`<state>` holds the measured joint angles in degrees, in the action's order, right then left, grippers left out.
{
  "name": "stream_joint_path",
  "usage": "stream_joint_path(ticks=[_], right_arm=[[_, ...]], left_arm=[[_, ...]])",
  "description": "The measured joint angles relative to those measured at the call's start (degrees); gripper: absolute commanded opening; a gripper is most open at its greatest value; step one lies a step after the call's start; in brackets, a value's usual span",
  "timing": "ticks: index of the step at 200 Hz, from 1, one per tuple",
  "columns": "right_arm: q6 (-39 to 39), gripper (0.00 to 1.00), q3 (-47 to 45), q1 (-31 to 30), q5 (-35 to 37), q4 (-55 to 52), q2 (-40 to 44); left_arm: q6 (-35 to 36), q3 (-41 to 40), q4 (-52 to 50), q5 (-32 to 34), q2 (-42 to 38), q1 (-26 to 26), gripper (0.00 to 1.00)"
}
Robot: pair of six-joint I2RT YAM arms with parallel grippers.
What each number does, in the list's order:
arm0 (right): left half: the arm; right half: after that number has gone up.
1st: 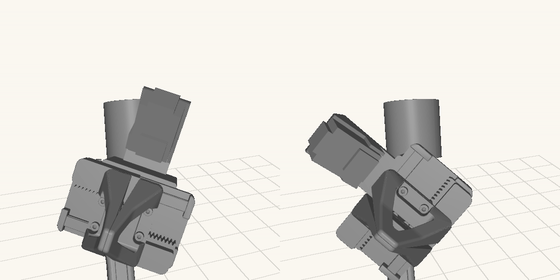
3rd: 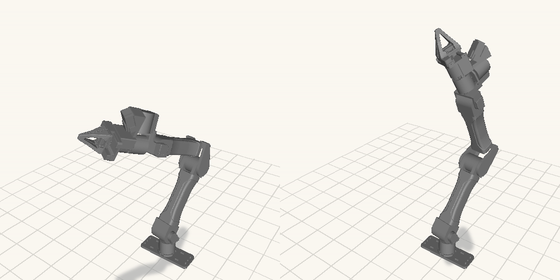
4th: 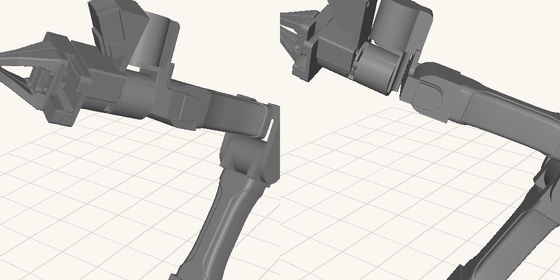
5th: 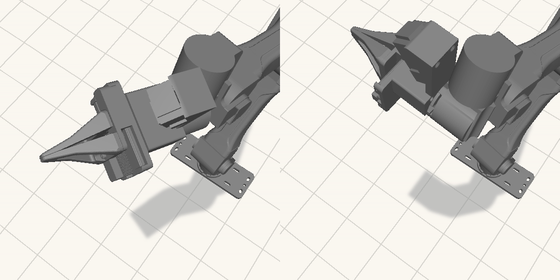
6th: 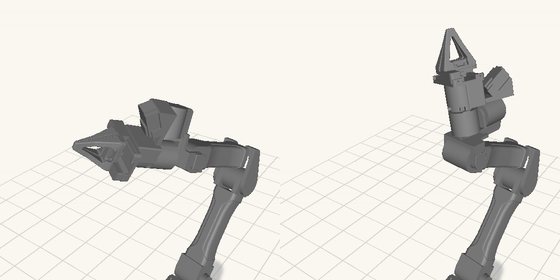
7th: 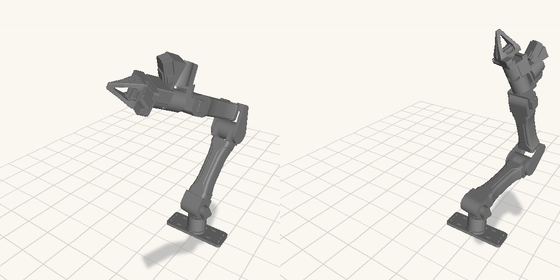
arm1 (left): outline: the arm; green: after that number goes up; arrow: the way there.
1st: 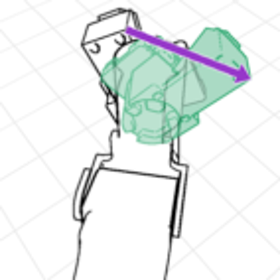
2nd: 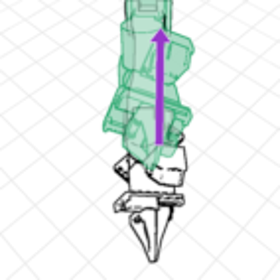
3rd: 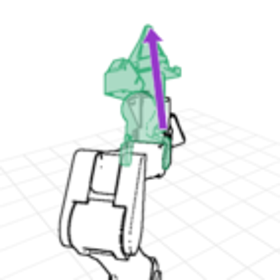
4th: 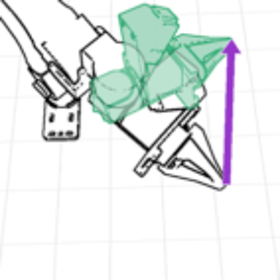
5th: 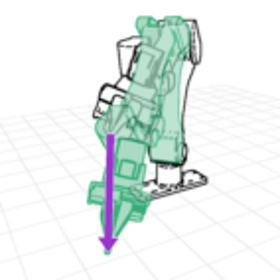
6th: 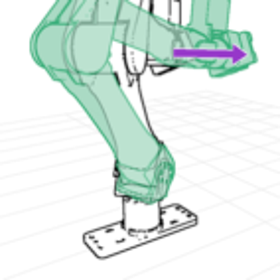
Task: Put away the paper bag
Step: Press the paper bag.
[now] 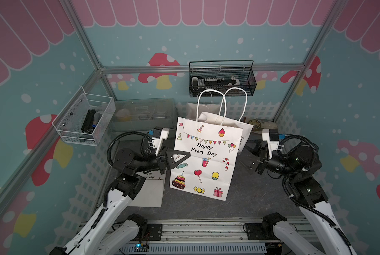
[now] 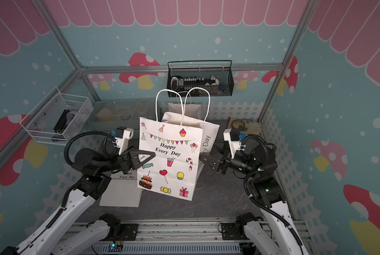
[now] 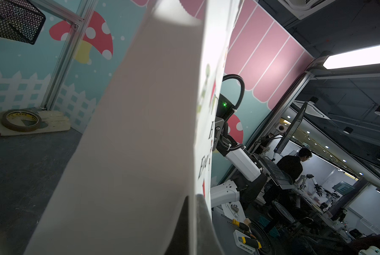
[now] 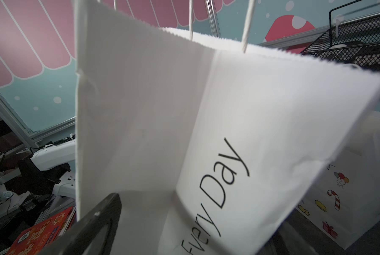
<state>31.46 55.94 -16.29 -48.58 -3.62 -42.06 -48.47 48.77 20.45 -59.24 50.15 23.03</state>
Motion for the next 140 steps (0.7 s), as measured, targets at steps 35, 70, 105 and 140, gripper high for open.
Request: stream_joint_path(ticks=[35, 70, 105, 140], right_arm=[[4.2, 0.95, -1.7, 0.0, -1.1, 4.2, 0.6], [7.1, 0.95, -2.7, 0.0, -2.1, 7.1, 0.6], [9.8, 0.95, -3.9, 0.0, -2.9, 10.0, 0.9], [12.4, 0.91, -5.2, -0.1, -3.1, 13.6, 0.5]], left_arm=[[3.4, -1.9, -3.6, 0.8, 0.4, 0.0, 0.00], [7.9, -1.9, -9.9, 2.4, 1.3, 0.0, 0.00], [10.8, -1.9, -13.7, 3.9, 1.7, 0.0, 0.00], [12.1, -1.9, -15.5, 5.4, 2.2, 0.0, 0.00]])
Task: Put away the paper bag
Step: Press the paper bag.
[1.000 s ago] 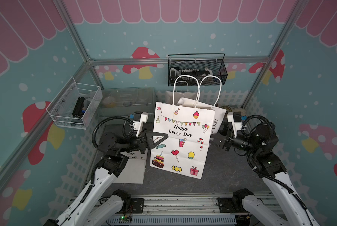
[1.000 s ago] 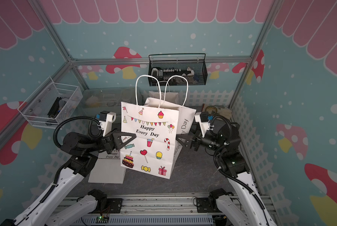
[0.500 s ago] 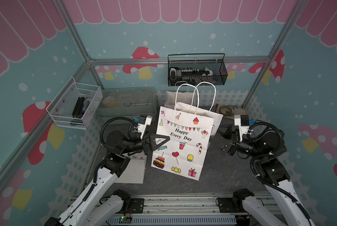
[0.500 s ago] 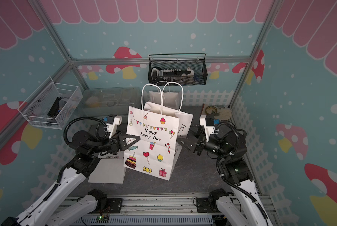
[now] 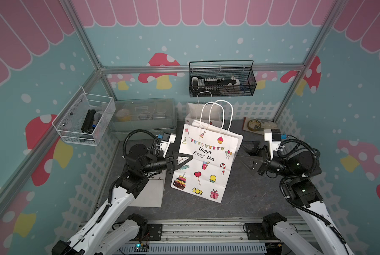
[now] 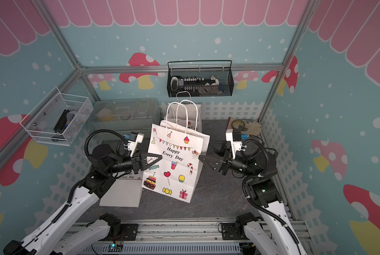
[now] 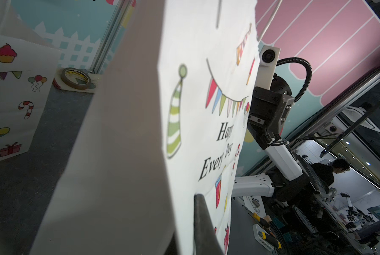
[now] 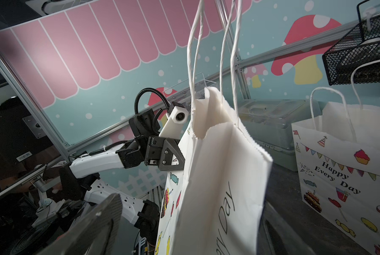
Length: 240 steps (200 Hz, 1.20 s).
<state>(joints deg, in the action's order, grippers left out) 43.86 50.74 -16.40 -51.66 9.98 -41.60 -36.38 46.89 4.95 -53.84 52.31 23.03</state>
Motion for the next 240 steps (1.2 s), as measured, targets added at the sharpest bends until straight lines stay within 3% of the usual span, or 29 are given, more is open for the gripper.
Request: stream_joint_path(ticks=[13, 34, 58, 240], right_arm=[[0.5, 0.87, -0.2, -0.2, 0.2, 0.5, -0.3], [0.8, 0.71, -0.2, -0.6, 1.0, 0.7, -0.4], [0.7, 0.65, -0.2, -1.3, 2.4, 0.6, -0.7], [-7.4, 0.48, 2.7, -11.8, 10.6, -4.4, -8.2]], left_arm=[[0.5, 0.0, -0.4, 0.5, 0.0, 0.0, 0.00], [0.9, 0.0, -1.0, 1.4, 0.0, 0.0, 0.00], [1.1, 0.0, -1.4, 2.3, 0.0, 0.0, 0.00], [3.3, 0.3, -3.5, 7.7, 1.0, 3.3, 0.00]])
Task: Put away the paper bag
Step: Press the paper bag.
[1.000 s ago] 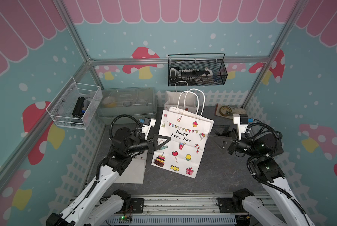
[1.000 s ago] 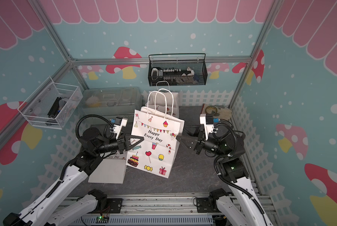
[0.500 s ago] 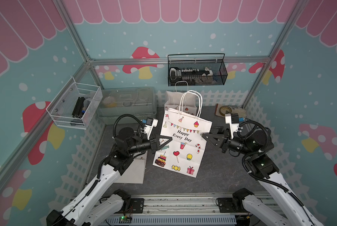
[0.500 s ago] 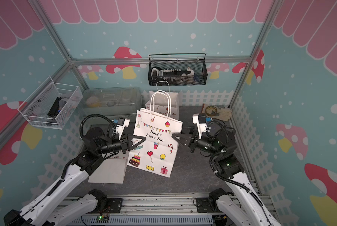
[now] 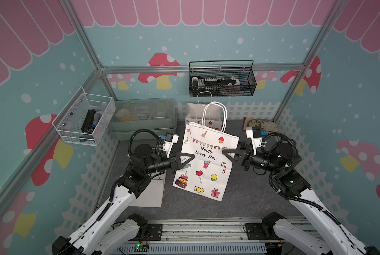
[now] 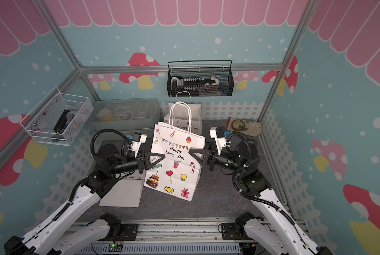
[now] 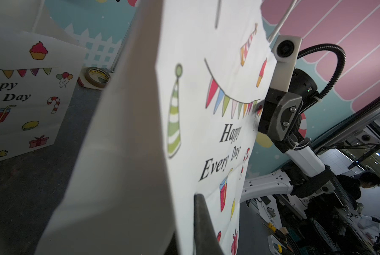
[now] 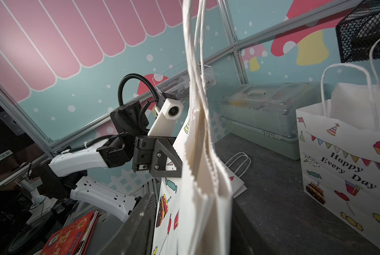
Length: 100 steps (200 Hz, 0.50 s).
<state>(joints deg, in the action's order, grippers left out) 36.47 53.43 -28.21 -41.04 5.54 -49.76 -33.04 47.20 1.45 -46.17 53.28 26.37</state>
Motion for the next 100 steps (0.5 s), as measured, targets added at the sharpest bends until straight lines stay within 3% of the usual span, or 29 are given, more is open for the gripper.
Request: stream_joint_path(ticks=[33, 100], right_arm=[[-0.5, 0.40, 0.4, -1.4, 1.2, -0.5, -1.0], [-2.1, 0.10, 2.4, -2.7, 4.4, -3.4, -2.3]], left_arm=[[0.5, 0.0, -0.8, 0.6, 0.0, 0.0, 0.00], [1.2, 0.0, -1.5, 1.9, -0.5, 0.3, 0.00]])
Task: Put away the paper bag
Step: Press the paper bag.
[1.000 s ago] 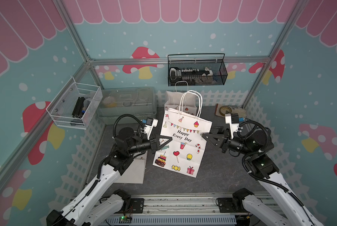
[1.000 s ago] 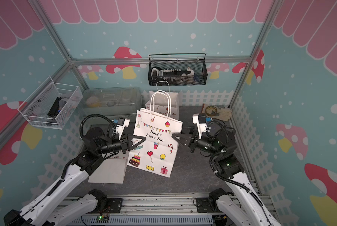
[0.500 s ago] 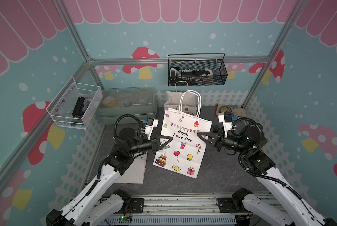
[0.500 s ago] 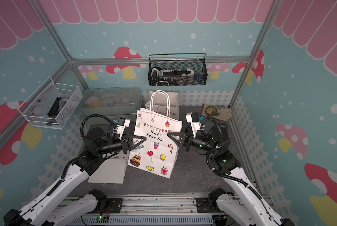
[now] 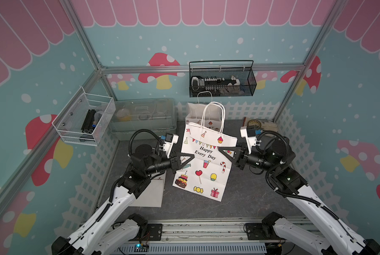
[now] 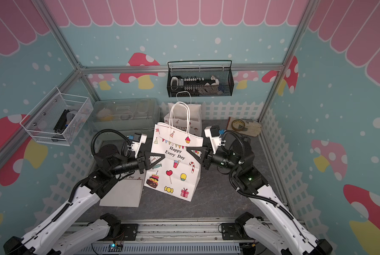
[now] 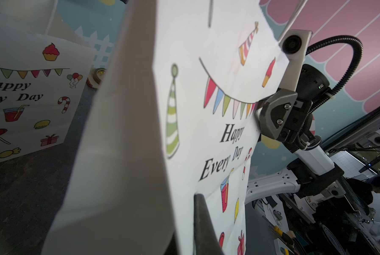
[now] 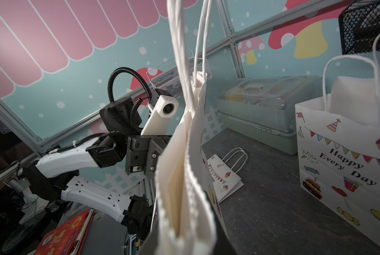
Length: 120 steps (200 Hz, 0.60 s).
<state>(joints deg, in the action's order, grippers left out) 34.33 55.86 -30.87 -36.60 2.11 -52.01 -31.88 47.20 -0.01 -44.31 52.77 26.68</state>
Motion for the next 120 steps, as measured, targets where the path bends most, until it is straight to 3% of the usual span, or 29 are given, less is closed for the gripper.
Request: stream_joint_path(ticks=[32, 83, 120], right_arm=[[0.5, 0.00, 0.5, 0.0, 2.0, -1.7, -1.1], [1.2, 0.00, 1.0, 0.0, 1.4, -3.5, -1.9], [-2.1, 0.00, 4.9, 0.4, -3.2, -9.7, -2.0]], left_arm=[[0.8, 0.0, -1.4, 1.0, -0.8, 0.0, 0.00], [1.6, 0.0, -2.9, 2.7, -4.0, 0.0, 0.32], [2.5, 0.0, -5.1, 5.1, -9.8, 0.0, 0.35]])
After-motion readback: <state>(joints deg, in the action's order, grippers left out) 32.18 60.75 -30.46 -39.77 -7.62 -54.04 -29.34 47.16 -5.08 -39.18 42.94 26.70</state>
